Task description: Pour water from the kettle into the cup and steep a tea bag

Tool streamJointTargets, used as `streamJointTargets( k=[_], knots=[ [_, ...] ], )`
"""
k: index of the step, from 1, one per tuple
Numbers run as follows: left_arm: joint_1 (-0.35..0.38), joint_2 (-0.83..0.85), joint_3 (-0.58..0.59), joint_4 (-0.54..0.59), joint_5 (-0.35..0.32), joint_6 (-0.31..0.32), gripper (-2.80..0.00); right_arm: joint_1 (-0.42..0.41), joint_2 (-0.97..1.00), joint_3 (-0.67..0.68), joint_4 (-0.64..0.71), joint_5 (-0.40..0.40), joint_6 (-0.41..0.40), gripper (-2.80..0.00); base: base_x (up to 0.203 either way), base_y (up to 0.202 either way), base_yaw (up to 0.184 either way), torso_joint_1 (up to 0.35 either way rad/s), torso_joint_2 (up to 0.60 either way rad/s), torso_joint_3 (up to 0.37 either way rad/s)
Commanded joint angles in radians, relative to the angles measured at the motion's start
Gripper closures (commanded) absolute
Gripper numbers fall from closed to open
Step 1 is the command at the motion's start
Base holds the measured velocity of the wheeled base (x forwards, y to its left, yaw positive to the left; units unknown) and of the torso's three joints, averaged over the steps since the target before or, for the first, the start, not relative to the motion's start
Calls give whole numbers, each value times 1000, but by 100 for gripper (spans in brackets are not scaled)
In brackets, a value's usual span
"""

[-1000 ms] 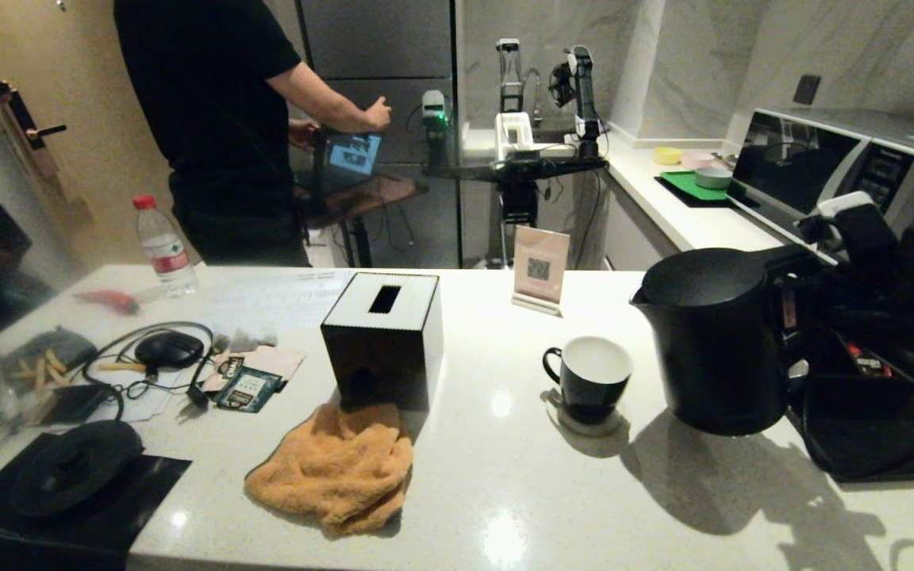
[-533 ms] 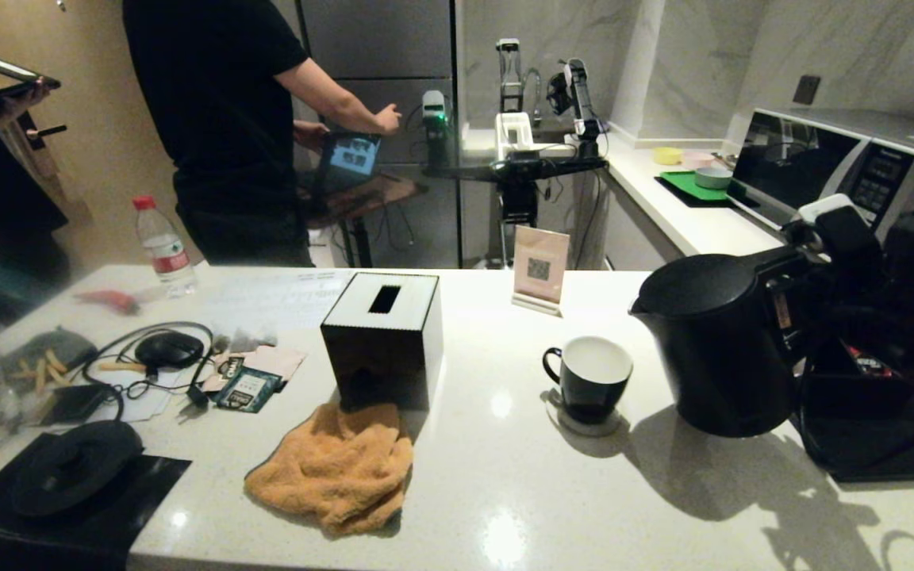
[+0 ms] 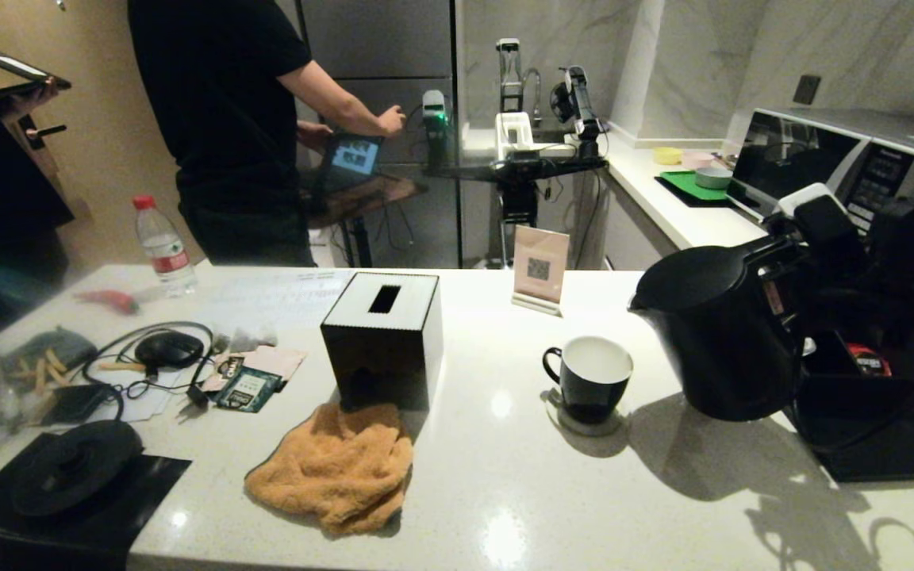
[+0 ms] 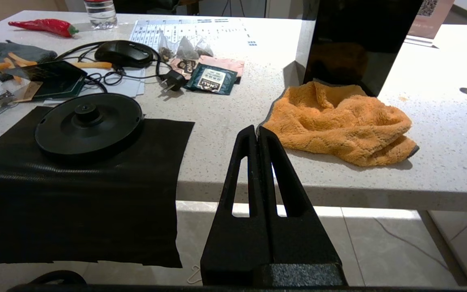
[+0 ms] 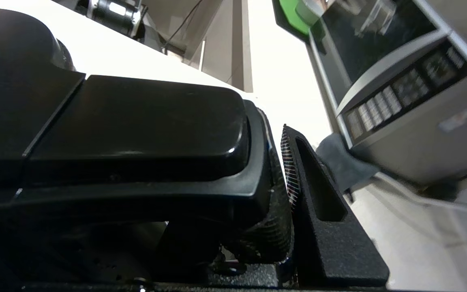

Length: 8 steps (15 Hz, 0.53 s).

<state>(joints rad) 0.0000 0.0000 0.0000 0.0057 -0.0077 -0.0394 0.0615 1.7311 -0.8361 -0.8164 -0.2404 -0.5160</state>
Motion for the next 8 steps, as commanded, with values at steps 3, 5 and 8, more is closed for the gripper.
streamJointTargets(
  k=[3,5,8],
  knots=[
    [0,0,0,0,0,-1,0,3,19,-17,-9,1,-44,0,0,0,0,0,0,0],
    [0,0,0,0,0,-1,0,15,22,-17,-10,3,-58,0,0,0,0,0,0,0],
    [0,0,0,0,0,-1,0,24,24,-17,-24,4,-93,0,0,0,0,0,0,0]
  ],
)
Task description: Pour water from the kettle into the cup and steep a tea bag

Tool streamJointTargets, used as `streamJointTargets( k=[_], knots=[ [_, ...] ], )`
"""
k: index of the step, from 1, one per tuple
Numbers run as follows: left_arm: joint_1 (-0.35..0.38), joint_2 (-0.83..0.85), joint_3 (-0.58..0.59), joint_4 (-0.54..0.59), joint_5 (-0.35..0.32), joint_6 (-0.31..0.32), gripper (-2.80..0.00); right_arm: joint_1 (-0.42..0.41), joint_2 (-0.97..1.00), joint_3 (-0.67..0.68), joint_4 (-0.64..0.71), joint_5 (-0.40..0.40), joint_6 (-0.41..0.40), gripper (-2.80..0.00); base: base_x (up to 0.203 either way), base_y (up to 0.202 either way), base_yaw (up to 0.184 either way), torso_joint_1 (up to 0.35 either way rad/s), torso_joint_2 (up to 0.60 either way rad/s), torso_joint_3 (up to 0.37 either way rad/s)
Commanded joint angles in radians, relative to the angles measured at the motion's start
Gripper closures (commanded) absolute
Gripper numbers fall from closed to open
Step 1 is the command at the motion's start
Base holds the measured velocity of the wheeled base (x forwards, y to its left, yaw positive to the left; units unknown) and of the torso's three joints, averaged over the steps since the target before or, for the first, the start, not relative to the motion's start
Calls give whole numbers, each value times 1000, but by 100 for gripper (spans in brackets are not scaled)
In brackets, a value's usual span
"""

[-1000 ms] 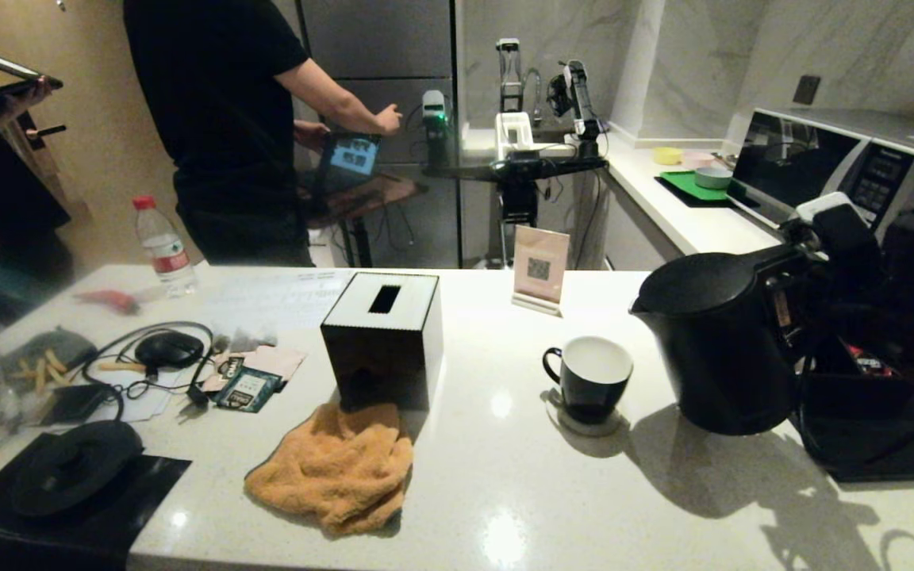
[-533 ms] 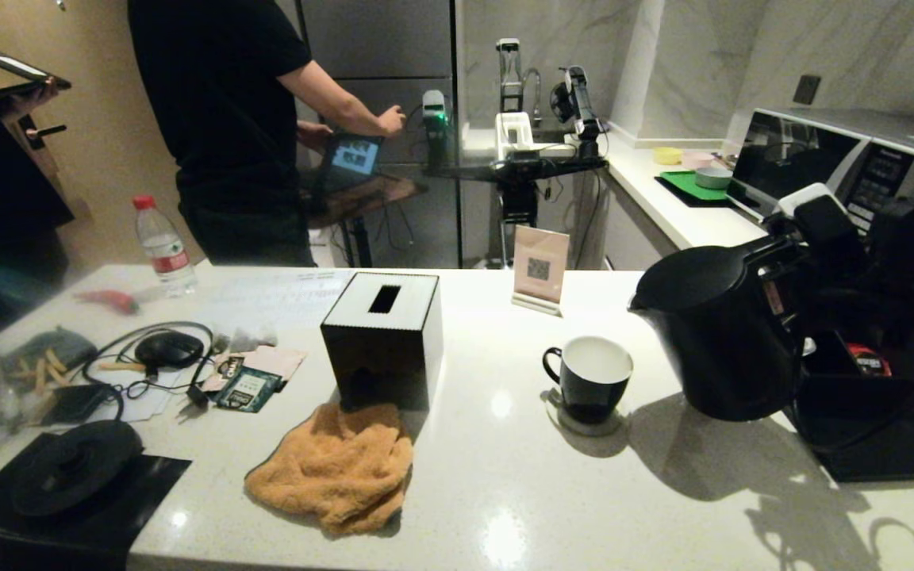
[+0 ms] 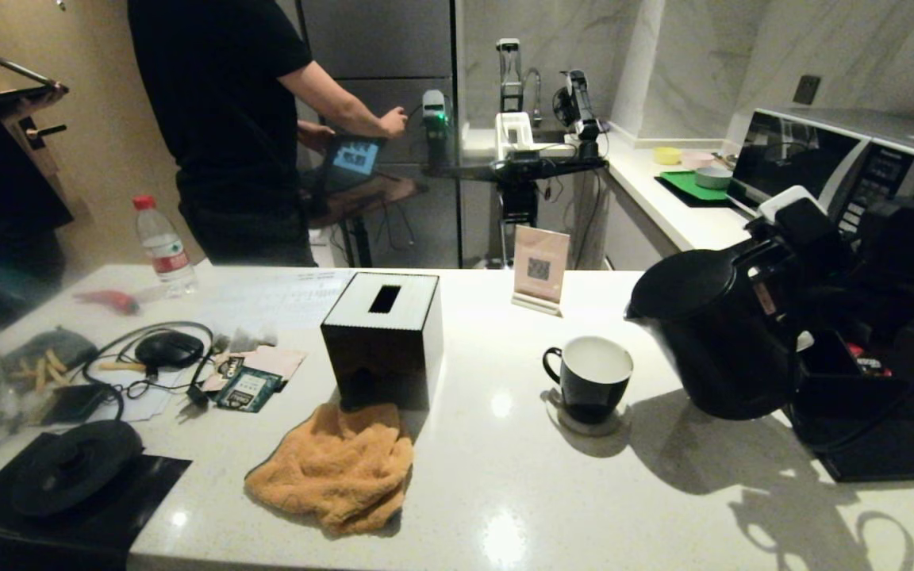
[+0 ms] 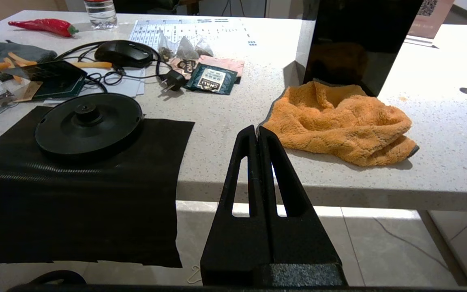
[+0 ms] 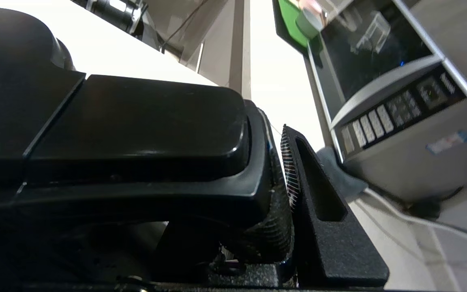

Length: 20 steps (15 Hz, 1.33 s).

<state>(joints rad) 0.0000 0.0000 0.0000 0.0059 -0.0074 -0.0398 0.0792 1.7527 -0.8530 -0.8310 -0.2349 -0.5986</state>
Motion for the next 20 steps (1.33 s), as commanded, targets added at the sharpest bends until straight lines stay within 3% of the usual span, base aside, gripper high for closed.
streamJointTargets(
  k=[1,20],
  knots=[
    [0,0,0,0,0,0,0,8,4,-1,-16,2,-18,0,0,0,0,0,0,0],
    [0,0,0,0,0,0,0,73,31,-43,-92,16,-233,0,0,0,0,0,0,0]
  ],
)
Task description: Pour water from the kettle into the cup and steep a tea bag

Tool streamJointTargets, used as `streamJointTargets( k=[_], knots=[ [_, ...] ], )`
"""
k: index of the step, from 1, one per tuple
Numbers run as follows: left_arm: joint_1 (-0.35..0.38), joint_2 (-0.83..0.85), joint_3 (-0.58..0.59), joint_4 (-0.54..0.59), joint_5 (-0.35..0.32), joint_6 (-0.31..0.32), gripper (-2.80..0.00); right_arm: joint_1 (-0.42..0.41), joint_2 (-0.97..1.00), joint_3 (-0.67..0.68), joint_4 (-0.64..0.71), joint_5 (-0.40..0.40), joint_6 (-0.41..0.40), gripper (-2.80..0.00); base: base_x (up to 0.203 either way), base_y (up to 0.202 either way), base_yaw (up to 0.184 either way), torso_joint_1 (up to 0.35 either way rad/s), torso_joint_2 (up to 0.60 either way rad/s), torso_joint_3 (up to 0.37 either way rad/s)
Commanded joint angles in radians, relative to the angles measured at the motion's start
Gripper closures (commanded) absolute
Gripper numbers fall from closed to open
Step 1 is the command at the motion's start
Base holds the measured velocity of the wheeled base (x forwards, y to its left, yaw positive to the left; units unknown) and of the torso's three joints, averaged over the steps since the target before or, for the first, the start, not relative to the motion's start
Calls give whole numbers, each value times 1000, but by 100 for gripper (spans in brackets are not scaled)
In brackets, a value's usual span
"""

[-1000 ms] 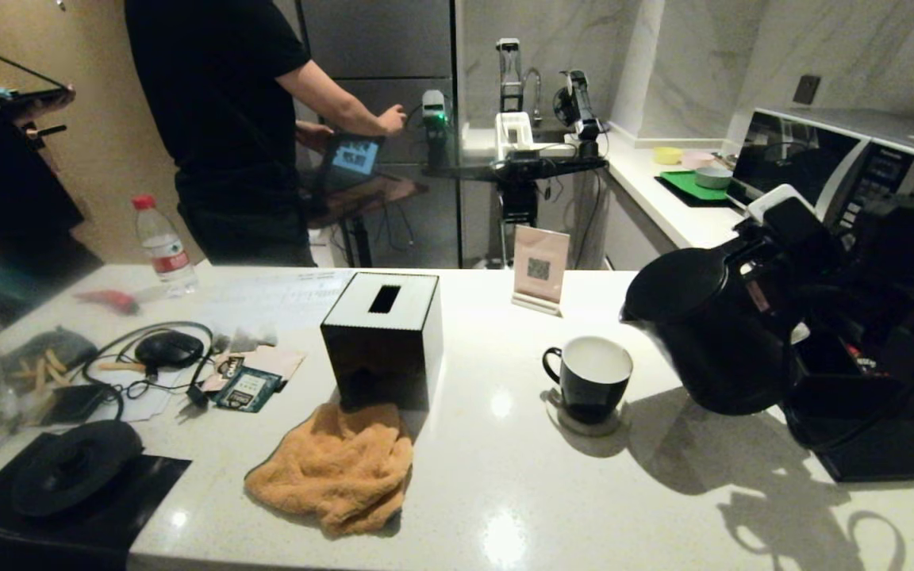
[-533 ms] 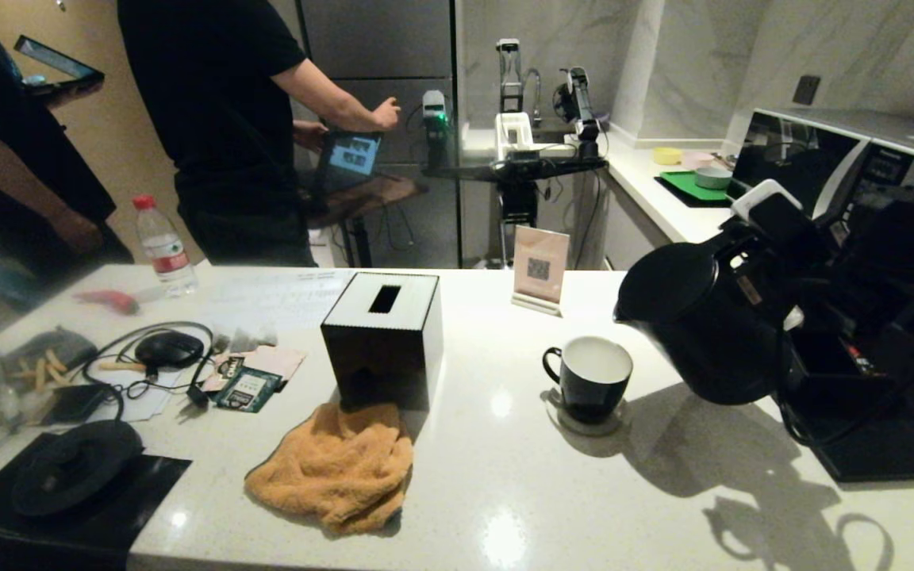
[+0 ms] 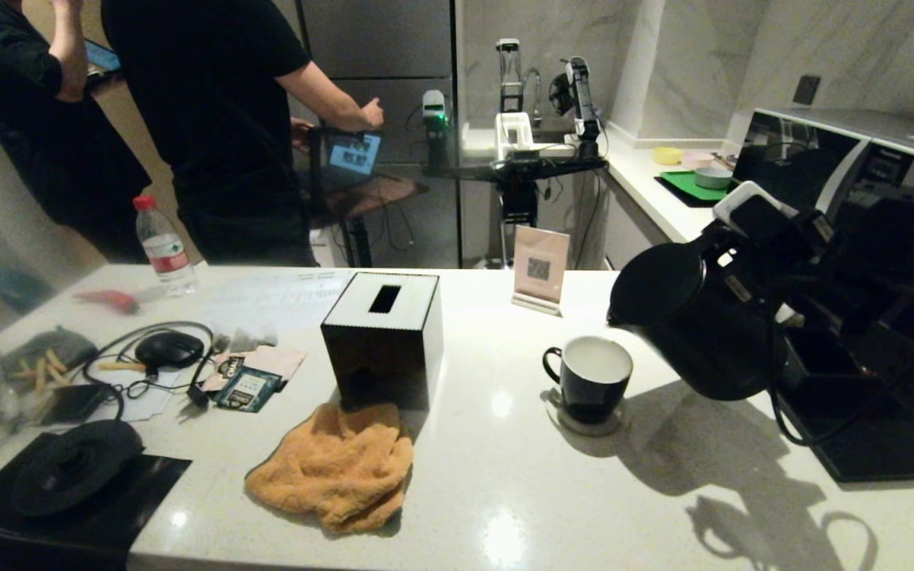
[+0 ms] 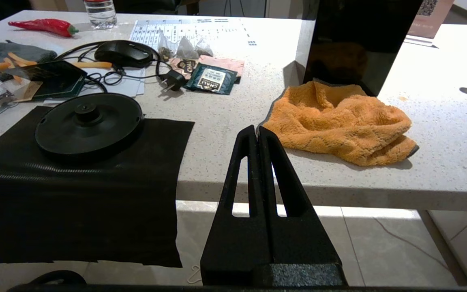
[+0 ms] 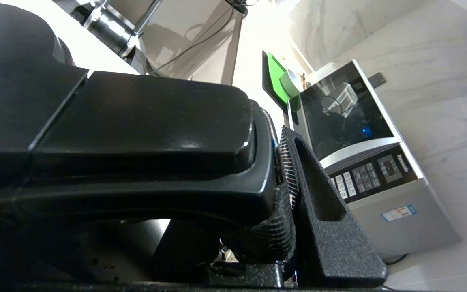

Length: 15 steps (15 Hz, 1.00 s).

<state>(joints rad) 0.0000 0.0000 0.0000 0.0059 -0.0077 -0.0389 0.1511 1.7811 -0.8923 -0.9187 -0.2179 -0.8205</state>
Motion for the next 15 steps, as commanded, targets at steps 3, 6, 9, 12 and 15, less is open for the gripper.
streamJointTargets(
  k=[3,6,9,12,15],
  knots=[
    [0,0,0,0,0,-1,0,1,7,-5,-5,0,-31,0,0,0,0,0,0,0],
    [0,0,0,0,0,-1,0,1,15,-12,-5,-1,-35,0,0,0,0,0,0,0],
    [0,0,0,0,0,-1,0,1,18,-13,-15,0,-65,0,0,0,0,0,0,0],
    [0,0,0,0,0,-1,0,2,27,-13,-32,0,-87,0,0,0,0,0,0,0],
    [0,0,0,0,0,-1,0,2,28,-13,-42,56,-100,0,0,0,0,0,0,0]
  ],
)
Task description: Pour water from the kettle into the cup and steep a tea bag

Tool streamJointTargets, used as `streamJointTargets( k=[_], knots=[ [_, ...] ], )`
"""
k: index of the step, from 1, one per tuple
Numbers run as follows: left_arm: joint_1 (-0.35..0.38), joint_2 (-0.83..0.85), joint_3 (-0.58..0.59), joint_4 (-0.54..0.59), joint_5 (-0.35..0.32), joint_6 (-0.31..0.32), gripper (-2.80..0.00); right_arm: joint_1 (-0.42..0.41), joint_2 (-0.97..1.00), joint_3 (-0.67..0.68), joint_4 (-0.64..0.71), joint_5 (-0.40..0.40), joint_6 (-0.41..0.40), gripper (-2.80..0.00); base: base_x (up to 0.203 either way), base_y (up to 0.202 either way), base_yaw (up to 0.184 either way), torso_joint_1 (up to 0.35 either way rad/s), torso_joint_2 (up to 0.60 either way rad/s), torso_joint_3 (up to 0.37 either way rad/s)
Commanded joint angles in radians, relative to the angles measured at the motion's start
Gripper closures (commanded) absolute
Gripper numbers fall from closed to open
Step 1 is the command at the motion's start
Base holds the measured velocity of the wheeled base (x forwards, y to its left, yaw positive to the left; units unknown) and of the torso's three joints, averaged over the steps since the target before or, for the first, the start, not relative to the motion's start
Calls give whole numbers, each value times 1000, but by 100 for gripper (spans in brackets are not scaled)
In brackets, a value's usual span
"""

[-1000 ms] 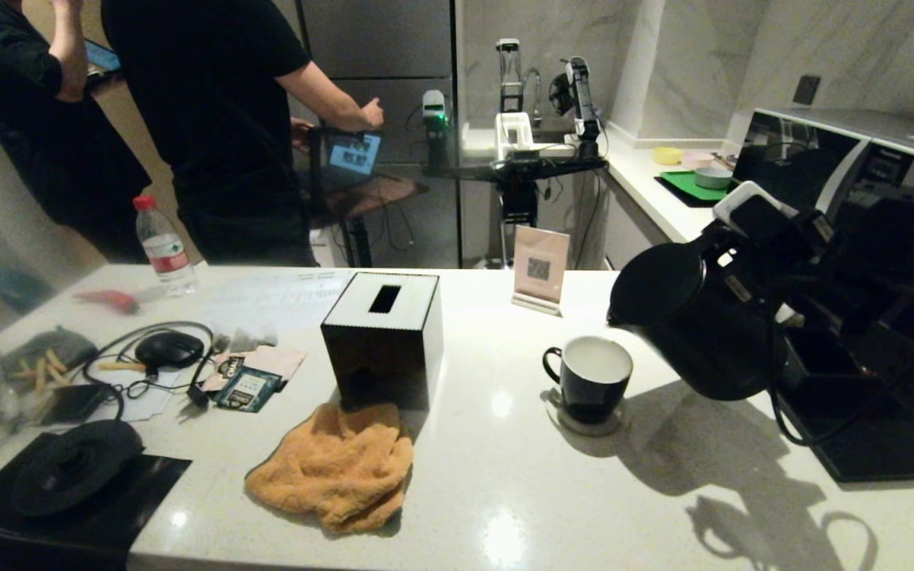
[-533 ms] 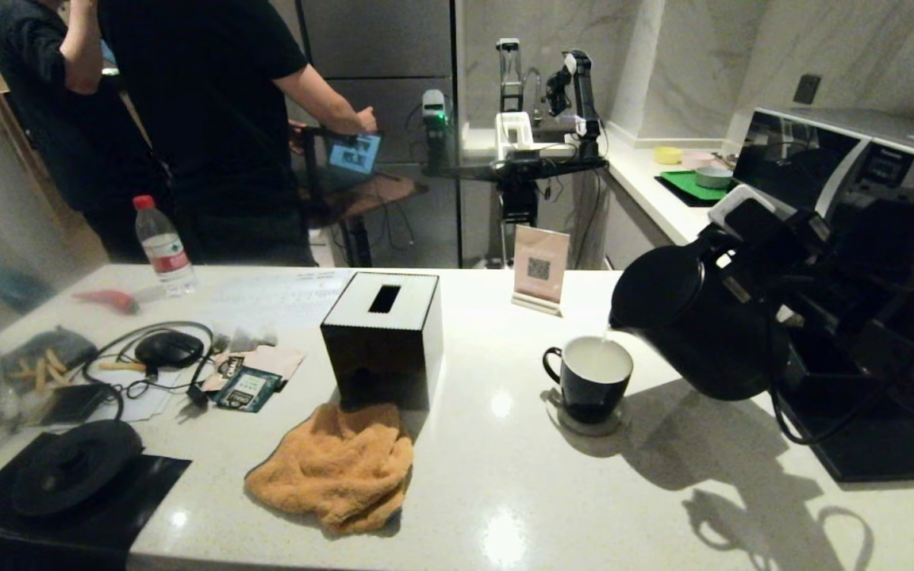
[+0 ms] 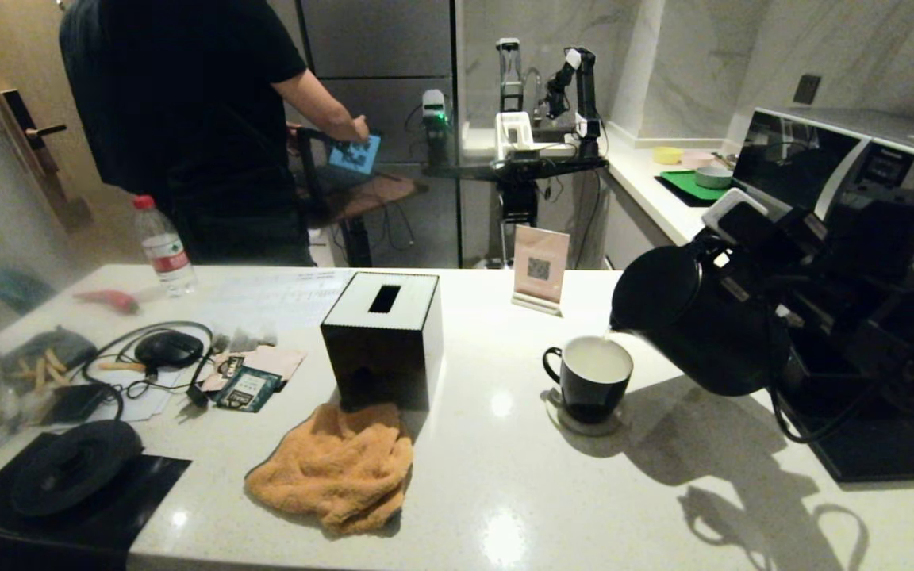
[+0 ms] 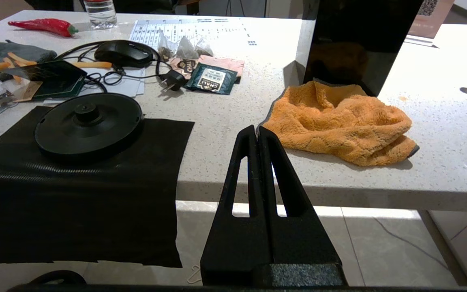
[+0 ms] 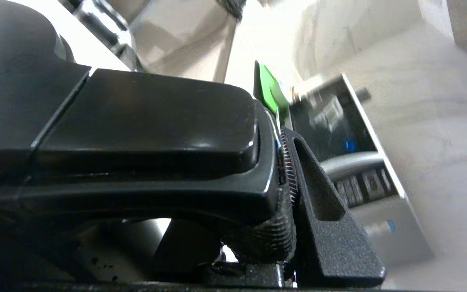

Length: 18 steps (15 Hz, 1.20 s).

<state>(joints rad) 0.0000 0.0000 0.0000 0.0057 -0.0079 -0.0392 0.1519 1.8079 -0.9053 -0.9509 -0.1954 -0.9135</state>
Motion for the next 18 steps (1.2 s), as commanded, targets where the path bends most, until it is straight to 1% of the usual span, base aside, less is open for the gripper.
streamJointTargets(
  k=[1,2,4,18],
  knots=[
    [0,0,0,0,0,-1,0,0,1,0,-13,66,-32,0,0,0,0,0,0,0],
    [0,0,0,0,0,-1,0,0,1,0,-14,74,-55,0,0,0,0,0,0,0],
    [0,0,0,0,0,-1,0,1,1,2,-24,76,-63,0,0,0,0,0,0,0],
    [0,0,0,0,0,-1,0,-2,-1,20,-49,90,-68,0,0,0,0,0,0,0]
  ],
)
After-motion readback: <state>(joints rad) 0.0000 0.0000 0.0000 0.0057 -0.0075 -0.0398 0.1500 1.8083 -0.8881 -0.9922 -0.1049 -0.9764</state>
